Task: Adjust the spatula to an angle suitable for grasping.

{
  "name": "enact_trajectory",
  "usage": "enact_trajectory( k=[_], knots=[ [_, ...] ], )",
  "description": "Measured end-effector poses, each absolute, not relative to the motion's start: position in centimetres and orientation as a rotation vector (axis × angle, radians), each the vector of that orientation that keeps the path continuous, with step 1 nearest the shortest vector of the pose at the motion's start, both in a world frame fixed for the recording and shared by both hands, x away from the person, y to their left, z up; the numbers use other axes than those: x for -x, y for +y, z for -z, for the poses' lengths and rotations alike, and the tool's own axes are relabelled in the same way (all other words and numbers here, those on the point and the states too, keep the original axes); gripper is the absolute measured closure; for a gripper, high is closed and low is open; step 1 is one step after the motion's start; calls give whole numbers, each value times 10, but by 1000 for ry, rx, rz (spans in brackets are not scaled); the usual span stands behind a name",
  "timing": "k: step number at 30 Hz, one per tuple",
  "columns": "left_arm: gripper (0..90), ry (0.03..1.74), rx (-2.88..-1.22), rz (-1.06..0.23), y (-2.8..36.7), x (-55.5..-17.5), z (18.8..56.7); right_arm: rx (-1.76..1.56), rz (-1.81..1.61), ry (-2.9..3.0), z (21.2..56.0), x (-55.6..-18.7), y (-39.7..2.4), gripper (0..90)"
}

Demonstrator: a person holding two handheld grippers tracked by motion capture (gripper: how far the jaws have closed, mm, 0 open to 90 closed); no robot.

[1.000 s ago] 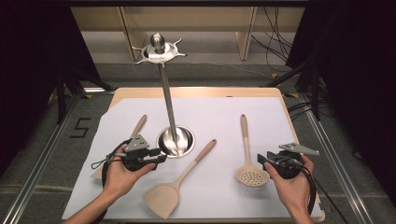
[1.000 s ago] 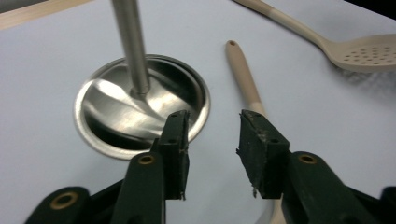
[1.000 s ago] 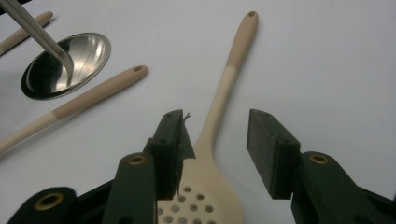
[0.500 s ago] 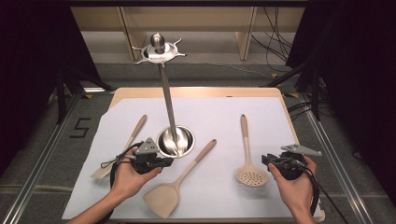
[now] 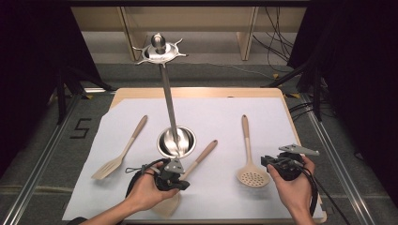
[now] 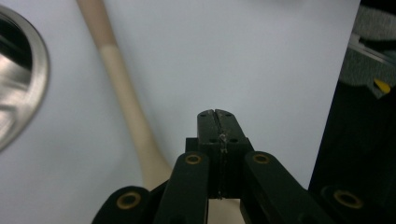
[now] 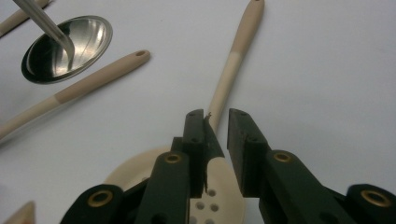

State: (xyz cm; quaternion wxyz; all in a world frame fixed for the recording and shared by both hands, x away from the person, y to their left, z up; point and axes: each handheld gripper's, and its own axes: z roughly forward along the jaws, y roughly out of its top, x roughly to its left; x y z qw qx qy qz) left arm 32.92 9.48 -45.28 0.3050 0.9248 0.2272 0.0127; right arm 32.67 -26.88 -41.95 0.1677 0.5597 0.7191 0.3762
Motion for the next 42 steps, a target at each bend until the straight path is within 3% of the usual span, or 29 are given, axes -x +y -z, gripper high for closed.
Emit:
enact_trajectory(
  k=[14,16,22,31,32,36,42],
  knots=[
    [894,678,-2521,9,89,-331,472,-1638,-1091,2024,420,-326,-266,771],
    [894,622,-2607,-20,96,-333,468,-1642,-1095,2020,420,-326,-266,769],
    [894,645,-2661,-29,112,-331,464,-1602,-1067,2027,420,-327,-271,767],
    [878,717,-2650,-24,129,-331,458,-1599,-1052,2036,418,-327,-270,759],
    [807,693,-2638,-55,128,-333,452,-1600,-1088,2031,418,-327,-269,754],
    [675,655,-2555,-136,120,-340,441,-1601,-1095,2018,417,-328,-271,748],
    [576,637,-2676,-133,103,-360,440,-1605,-1076,2033,417,-327,-270,747]
  ],
)
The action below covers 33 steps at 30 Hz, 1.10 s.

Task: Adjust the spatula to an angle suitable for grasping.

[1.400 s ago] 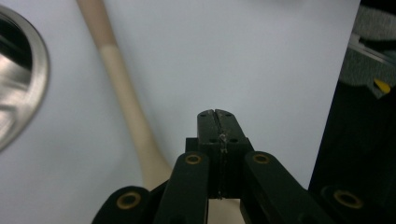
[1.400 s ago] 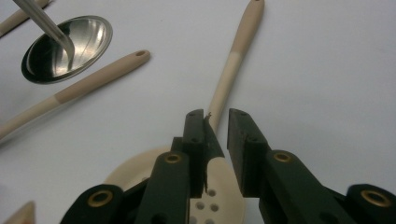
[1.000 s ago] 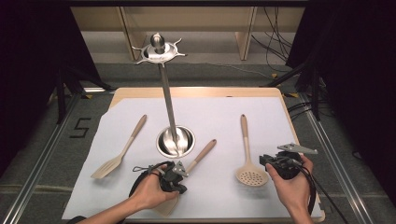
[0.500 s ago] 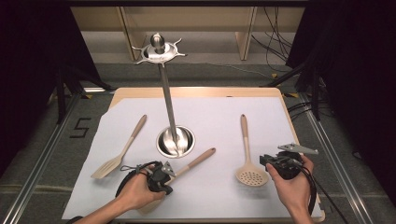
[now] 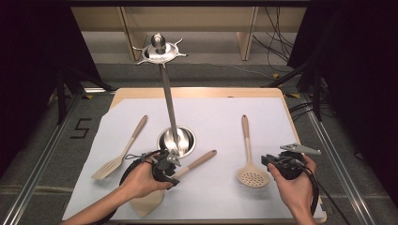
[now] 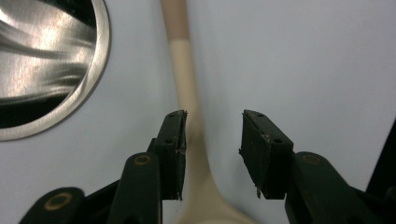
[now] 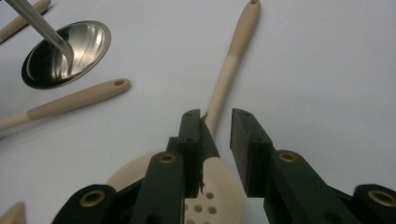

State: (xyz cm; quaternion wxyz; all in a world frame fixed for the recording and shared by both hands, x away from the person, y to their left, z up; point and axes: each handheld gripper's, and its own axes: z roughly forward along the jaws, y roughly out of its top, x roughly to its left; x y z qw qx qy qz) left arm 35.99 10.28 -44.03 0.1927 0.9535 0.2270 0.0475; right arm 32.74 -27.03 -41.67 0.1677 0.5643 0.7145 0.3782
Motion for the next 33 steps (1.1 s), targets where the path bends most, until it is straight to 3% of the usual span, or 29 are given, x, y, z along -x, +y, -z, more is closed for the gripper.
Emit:
enact_trajectory(
  k=[13,24,33],
  knots=[
    [587,721,-2791,-86,86,-382,454,-1598,-1095,2015,416,-328,-271,748],
    [755,779,-2843,-19,78,-386,458,-1618,-1065,2015,416,-327,-270,749],
    [780,801,-2780,-21,84,-381,456,-1605,-1093,2007,417,-328,-269,747]
  ],
)
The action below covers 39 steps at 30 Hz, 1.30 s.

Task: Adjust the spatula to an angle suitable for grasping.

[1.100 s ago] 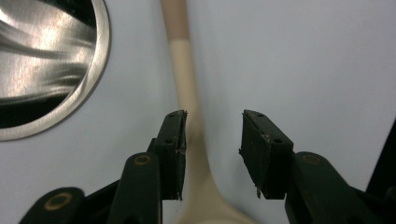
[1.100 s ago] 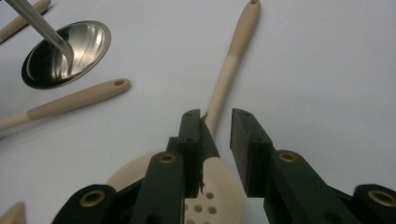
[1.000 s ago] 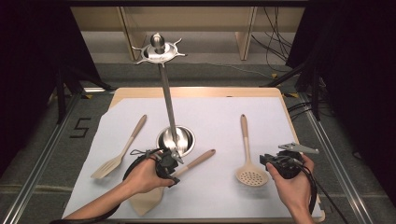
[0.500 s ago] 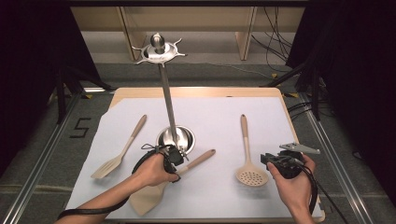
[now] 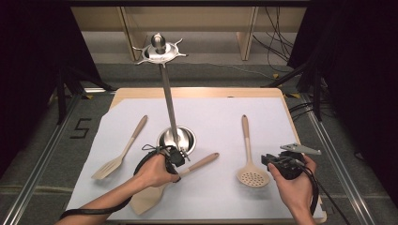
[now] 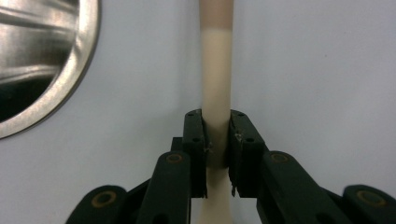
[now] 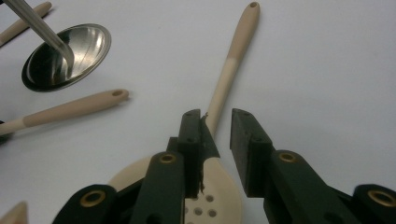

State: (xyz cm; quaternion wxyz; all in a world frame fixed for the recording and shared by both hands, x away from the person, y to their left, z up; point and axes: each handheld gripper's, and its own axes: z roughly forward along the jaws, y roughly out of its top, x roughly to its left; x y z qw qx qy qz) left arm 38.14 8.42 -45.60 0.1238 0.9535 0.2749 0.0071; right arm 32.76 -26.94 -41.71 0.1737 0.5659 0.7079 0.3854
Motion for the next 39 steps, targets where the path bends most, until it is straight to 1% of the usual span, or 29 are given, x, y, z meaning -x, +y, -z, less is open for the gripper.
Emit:
enact_trajectory(
  k=[1,2,4,7,9,12,13,15,18,19,22,24,26,27,32,39],
  knots=[
    [780,805,-2725,-11,88,-380,453,-1592,-1095,2008,418,-329,-269,747],
    [781,814,-2695,-3,90,-380,452,-1624,-1087,1999,417,-327,-268,746],
    [781,816,-2639,-3,94,-378,447,-1575,-1104,2014,418,-329,-269,742],
    [781,805,-2592,-27,98,-376,441,-1581,-1131,2012,416,-328,-268,739],
    [781,821,-2480,-57,102,-372,435,-1623,-1147,1999,414,-326,-262,731],
    [780,775,-2436,-85,110,-370,426,-1552,-1168,2022,412,-327,-260,720],
    [780,786,-2391,-82,110,-368,424,-1574,-1172,2016,411,-326,-256,717],
    [780,739,-2387,-83,117,-369,419,-1530,-1183,2029,408,-325,-253,710],
    [780,737,-2354,-101,121,-367,415,-1544,-1200,2036,405,-321,-243,703],
    [780,763,-2298,-111,119,-365,415,-1492,-1186,2058,404,-322,-243,699],
    [780,767,-2235,-138,121,-360,409,-1453,-1217,2080,399,-320,-232,685],
    [780,746,-2209,-159,121,-359,405,-1423,-1253,2085,395,-320,-224,679],
    [780,762,-2172,-170,119,-357,403,-1438,-1277,2085,390,-318,-214,672],
    [780,743,-2171,-177,119,-357,401,-1381,-1284,2103,387,-319,-211,668],
    [780,736,-2134,-185,113,-353,396,-1393,-1315,2131,378,-317,-192,652],
    [780,728,-2114,-192,104,-351,394,-1324,-1410,2141,366,-324,-171,611]
  ],
)
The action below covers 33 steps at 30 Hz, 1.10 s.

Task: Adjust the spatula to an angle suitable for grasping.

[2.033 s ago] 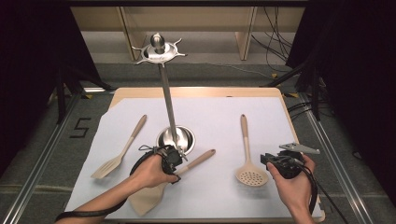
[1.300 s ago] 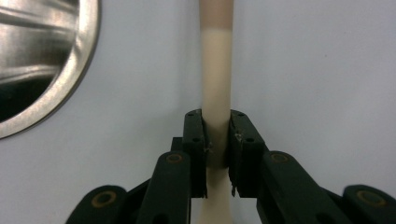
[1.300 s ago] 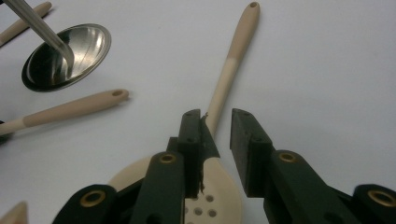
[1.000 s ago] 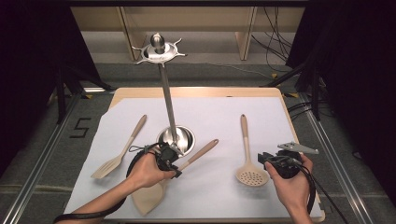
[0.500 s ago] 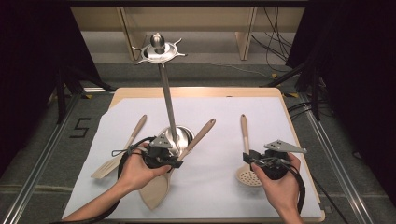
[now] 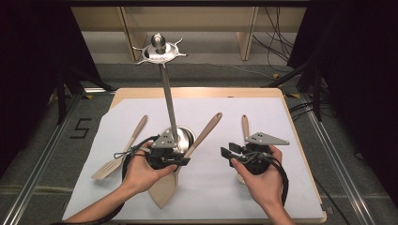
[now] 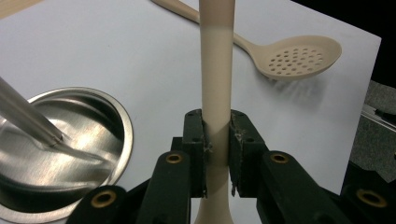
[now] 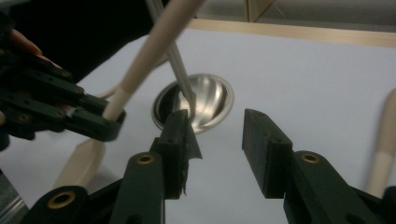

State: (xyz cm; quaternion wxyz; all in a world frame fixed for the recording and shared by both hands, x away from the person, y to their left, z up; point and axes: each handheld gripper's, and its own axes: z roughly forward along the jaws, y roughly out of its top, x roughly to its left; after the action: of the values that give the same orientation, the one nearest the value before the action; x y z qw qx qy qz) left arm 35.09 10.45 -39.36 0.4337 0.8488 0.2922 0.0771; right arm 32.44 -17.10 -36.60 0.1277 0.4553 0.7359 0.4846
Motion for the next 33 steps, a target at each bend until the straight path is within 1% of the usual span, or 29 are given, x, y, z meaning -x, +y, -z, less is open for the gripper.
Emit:
enact_trajectory(
  k=[1,3,5,8,10,12,14,15,19,20,21,24,25,28,30,32,33],
  knots=[
    [780,706,-2127,-206,104,-352,393,-1340,-1434,2143,365,-325,-169,607],
    [780,714,-2123,-207,103,-351,392,-1281,-1457,2141,362,-329,-165,596],
    [780,702,-2100,-206,101,-352,392,-1291,-1482,2137,358,-330,-160,585],
    [780,710,-2106,-202,101,-351,391,-1299,-1496,2131,356,-330,-156,578],
    [780,716,-2094,-213,100,-350,390,-1276,-1500,2127,354,-333,-154,567],
    [780,684,-2113,-238,100,-351,389,-1272,-1524,2132,351,-333,-150,554],
    [780,709,-2084,-220,98,-349,389,-1278,-1526,2130,349,-334,-147,546],
    [780,685,-2088,-229,98,-349,389,-1275,-1517,2131,349,-336,-147,544],
    [779,687,-2084,-231,97,-347,387,-1296,-1523,2113,348,-341,-144,537],
    [779,670,-2115,-246,98,-348,386,-1296,-1523,2113,348,-341,-144,537],
    [779,686,-2087,-242,96,-346,385,-1302,-1539,2107,348,-343,-143,534],
    [779,665,-2108,-254,97,-347,384,-1306,-1539,2107,347,-344,-143,533],
    [780,689,-2077,-239,94,-345,385,-1328,-1528,2089,346,-346,-143,533],
    [779,658,-2116,-262,95,-346,384,-1315,-1545,2089,346,-348,-143,534],
    [779,688,-2077,-233,93,-344,385,-1323,-1543,2092,345,-348,-142,534],
    [779,678,-2088,-244,93,-344,384,-1340,-1568,2092,343,-347,-140,535],
    [779,678,-2088,-244,93,-344,384,-1292,-1576,2092,343,-349,-140,535]
  ],
)
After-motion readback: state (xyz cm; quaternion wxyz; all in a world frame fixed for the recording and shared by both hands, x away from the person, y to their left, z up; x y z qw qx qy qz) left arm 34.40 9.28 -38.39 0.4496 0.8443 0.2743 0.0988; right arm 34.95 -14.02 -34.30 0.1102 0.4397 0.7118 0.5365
